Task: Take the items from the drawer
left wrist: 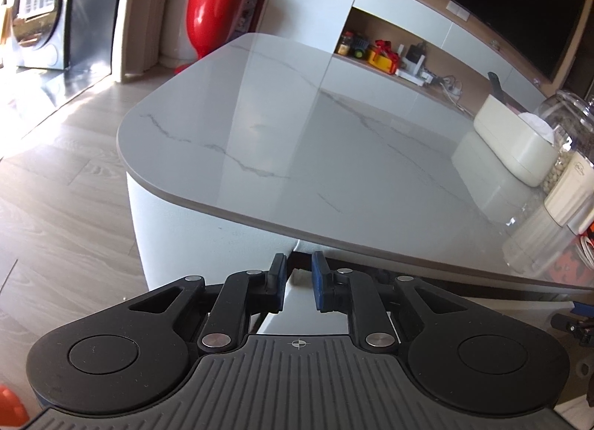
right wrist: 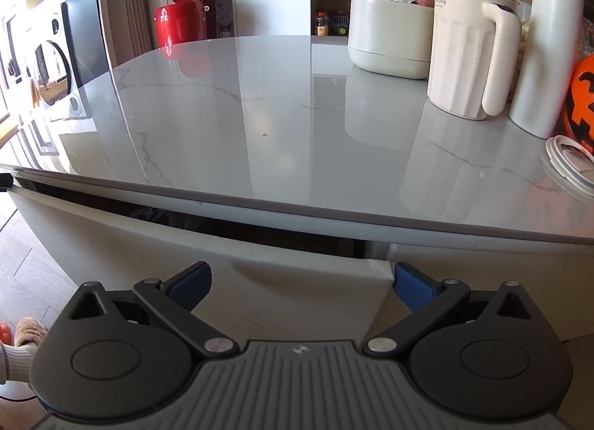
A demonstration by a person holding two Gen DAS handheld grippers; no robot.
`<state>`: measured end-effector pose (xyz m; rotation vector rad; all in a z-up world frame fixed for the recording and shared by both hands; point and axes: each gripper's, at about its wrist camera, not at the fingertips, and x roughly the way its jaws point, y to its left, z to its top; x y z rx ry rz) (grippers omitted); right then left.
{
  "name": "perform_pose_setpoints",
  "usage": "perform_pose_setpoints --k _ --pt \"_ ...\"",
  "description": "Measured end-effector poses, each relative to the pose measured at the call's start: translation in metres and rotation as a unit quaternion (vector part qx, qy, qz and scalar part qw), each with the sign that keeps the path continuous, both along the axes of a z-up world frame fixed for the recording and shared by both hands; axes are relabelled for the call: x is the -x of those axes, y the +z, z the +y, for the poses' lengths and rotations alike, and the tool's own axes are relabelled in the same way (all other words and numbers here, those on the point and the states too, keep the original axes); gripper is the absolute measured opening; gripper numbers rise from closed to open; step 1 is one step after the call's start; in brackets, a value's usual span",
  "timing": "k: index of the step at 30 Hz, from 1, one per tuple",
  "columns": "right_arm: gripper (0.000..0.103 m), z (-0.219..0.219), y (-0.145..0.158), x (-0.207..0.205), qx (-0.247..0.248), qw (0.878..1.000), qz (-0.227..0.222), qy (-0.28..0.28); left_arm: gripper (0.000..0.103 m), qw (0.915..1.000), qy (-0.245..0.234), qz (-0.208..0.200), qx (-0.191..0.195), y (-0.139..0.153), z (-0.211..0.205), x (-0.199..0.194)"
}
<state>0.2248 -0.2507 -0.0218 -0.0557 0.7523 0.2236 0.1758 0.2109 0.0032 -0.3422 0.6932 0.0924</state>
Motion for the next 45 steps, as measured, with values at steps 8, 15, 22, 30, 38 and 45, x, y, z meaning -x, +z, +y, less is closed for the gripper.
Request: perform_pose_setpoints --k 8,15,22,30,38,45 --pt "0.103 -0.001 0.000 0.005 0.000 1.000 0.002 0.006 0.049 0.9964 -0.026 0.034 0.073 -0.008 0.007 0.004" --pt "0.103 0.003 0.018 0.011 -0.001 0.999 -0.047 -0.020 0.045 0.9988 -0.025 -0.027 -0.031 0.015 -0.010 0.021" --pt "0.103 0.043 0.019 -0.013 -0.075 0.996 0.030 -0.047 0.045 0.9956 -0.082 -0.016 -0.043 0.021 -0.056 0.001" --pt "0.103 0.086 0.002 -0.024 0.007 0.996 0.047 -0.078 0.045 0.9911 -0.108 0.014 -0.077 0.016 -0.087 -0.018" --pt "0.103 0.078 0.005 -0.008 -0.011 0.995 0.085 -0.059 0.045 0.9845 -0.135 0.057 -0.096 0.009 -0.108 -0.027" --pt "0.103 0.073 0.009 0.059 0.006 0.997 0.073 -0.001 0.041 0.9764 -0.158 0.124 -0.080 -0.013 -0.121 -0.007"
